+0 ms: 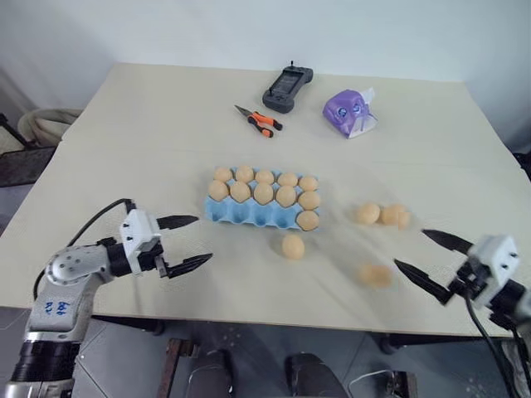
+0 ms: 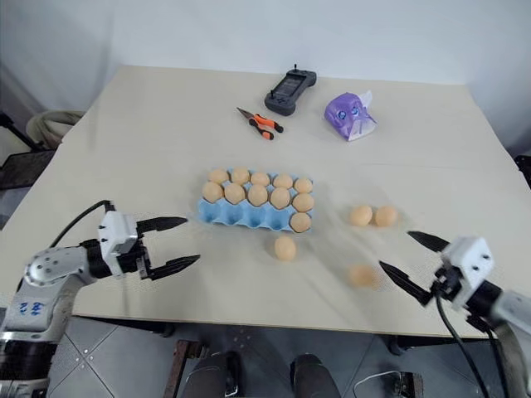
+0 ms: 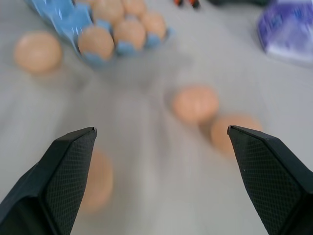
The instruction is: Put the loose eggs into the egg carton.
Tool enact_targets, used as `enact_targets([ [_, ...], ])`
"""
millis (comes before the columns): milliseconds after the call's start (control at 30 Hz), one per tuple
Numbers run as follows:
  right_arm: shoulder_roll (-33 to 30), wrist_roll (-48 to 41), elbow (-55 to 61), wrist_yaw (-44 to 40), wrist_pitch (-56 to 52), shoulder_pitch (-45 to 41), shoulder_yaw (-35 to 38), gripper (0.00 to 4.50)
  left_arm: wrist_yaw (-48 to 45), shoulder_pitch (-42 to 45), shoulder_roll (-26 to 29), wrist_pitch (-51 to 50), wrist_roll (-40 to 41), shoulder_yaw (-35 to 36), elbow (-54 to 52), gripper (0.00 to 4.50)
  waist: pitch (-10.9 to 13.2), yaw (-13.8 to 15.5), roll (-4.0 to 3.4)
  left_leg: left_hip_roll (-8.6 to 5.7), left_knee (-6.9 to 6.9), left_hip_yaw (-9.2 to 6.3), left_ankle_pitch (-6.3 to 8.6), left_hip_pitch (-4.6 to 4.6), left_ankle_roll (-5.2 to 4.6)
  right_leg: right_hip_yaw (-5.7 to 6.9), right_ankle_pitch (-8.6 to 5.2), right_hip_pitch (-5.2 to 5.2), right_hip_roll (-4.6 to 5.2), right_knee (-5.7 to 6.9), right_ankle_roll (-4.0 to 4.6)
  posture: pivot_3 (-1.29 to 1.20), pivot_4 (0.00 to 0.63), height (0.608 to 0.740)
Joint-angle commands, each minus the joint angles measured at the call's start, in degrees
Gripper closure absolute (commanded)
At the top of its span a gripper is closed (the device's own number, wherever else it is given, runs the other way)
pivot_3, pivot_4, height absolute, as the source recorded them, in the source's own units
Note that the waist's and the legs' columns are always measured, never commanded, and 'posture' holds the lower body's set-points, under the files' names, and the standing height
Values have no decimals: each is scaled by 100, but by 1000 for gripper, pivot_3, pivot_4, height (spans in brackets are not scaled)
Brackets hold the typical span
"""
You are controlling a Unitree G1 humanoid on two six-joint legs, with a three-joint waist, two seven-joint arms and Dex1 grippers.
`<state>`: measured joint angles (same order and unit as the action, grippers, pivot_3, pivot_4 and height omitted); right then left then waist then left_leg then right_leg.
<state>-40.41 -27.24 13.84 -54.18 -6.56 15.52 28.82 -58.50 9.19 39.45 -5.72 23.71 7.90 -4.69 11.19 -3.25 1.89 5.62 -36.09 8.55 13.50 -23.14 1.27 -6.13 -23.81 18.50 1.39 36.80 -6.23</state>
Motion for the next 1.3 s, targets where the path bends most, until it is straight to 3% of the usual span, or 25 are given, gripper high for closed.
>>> enact_targets([
  [33,-59,-43,118,-273,138,600,408,0,-101,208,-116,21,2,-213,-23,30,-1,1,0,-4,0,0,-1,1,-2,-1,0,0,0,2,-1,0,150,740],
  [267,-31,-1,31,-416,288,858,248,0,-85,343,-191,-12,-35,-380,60,30,-2,-64,-1,0,0,0,-3,8,-4,-6,2,-2,5,9,-2,0,150,740],
  [500,-317,180,114,-535,-260,-286,-993,0,-105,75,-98,-192,206,-113,-222,30,-2,-147,-2,3,0,-2,-5,9,-3,-6,2,-1,7,15,-2,0,150,740],
  [733,-317,521,-670,-666,-338,-1357,-1858,0,-261,-315,-31,-438,527,-30,-801,30,-1,-120,-2,3,-4,-4,-5,4,-2,-3,2,0,6,9,-2,0,150,740],
  [867,-247,629,-1118,-739,-170,-1691,-2078,955,-295,-357,-14,-479,560,-33,-922,0,-1,-102,-2,-1,-9,-5,-6,5,-6,0,2,-2,6,11,-2,0,150,740],
  [1033,-286,674,-1281,-825,-42,-1800,-2143,2701,-373,-258,-17,-541,608,-60,-928,0,-1,-108,-2,0,-8,-5,-7,5,-7,-1,2,-2,5,12,-2,0,150,740],
  [1167,-168,481,-955,-741,-192,-2034,-2149,2830,-331,-194,-47,-508,554,-40,-814,0,-1,-129,-2,1,-8,-5,-7,5,-7,-2,2,-1,5,12,-2,0,150,740],
  [1300,315,157,-162,-370,-880,-2873,-2584,2830,-4,-197,-134,-545,583,239,-564,0,0,-216,-3,10,-9,-1,-10,9,-2,-9,3,2,5,25,-3,0,150,740],
])
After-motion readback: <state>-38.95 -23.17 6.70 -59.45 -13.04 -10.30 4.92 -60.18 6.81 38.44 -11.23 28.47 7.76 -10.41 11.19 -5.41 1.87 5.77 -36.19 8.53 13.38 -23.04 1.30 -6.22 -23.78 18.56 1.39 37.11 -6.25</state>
